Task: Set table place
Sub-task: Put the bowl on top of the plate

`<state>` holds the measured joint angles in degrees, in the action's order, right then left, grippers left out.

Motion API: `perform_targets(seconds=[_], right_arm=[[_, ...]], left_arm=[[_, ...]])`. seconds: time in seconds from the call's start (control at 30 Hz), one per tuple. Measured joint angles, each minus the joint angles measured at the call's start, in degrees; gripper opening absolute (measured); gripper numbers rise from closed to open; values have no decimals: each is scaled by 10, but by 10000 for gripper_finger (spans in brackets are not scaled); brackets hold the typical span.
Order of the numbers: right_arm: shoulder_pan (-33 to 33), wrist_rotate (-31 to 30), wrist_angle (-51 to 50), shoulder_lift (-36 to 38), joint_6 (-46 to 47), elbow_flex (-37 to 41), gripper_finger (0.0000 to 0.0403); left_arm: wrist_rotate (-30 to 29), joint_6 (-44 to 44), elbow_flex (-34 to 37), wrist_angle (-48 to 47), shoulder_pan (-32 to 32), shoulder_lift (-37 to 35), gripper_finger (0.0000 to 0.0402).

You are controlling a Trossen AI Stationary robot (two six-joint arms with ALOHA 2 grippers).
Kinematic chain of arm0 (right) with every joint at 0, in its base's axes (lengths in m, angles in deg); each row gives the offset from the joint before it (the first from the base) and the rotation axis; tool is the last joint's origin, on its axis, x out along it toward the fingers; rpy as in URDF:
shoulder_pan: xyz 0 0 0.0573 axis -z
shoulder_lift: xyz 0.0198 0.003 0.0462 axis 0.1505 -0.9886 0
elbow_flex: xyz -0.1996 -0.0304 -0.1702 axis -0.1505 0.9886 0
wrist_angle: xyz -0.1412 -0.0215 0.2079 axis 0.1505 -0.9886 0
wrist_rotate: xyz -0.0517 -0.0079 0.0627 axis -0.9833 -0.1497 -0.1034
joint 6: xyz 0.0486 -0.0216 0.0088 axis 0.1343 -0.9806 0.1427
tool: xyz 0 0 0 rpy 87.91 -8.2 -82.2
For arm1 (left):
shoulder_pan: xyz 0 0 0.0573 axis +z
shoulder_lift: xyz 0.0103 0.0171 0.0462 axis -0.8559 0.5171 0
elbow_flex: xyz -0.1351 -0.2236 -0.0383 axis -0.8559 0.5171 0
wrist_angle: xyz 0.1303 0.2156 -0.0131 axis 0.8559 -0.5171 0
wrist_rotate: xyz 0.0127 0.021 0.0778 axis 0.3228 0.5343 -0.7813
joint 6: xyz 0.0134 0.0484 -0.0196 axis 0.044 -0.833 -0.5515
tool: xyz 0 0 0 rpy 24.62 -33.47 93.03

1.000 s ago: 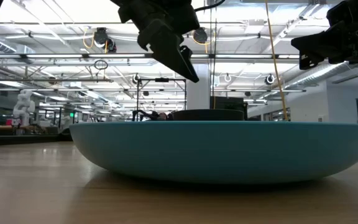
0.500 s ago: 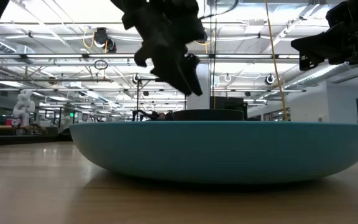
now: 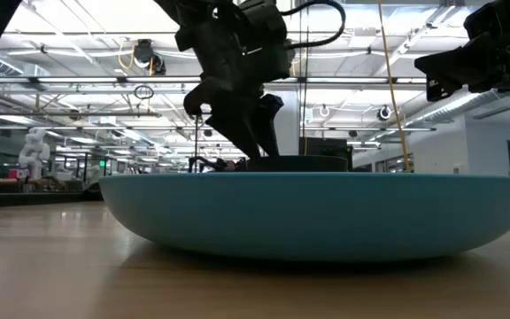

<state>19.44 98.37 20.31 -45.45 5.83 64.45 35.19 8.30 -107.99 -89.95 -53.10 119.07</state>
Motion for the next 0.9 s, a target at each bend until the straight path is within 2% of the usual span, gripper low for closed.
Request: perform_targets(seconds=[0.3, 0.57, 0.7, 0.9], right_arm=[[0, 0, 1, -2, 0, 0, 0], [0, -2, 1, -12, -3, 0, 0], [0, -3, 2, -15, -4, 0, 0], [0, -3, 3, -15, -4, 0, 0]], left_arm=[[-32, -25, 0, 10, 0, 32, 255], [-48, -43, 1, 15, 0, 39, 234], [-48, -50, 1, 15, 0, 39, 203], [-48, -59, 1, 17, 0, 39, 123]])
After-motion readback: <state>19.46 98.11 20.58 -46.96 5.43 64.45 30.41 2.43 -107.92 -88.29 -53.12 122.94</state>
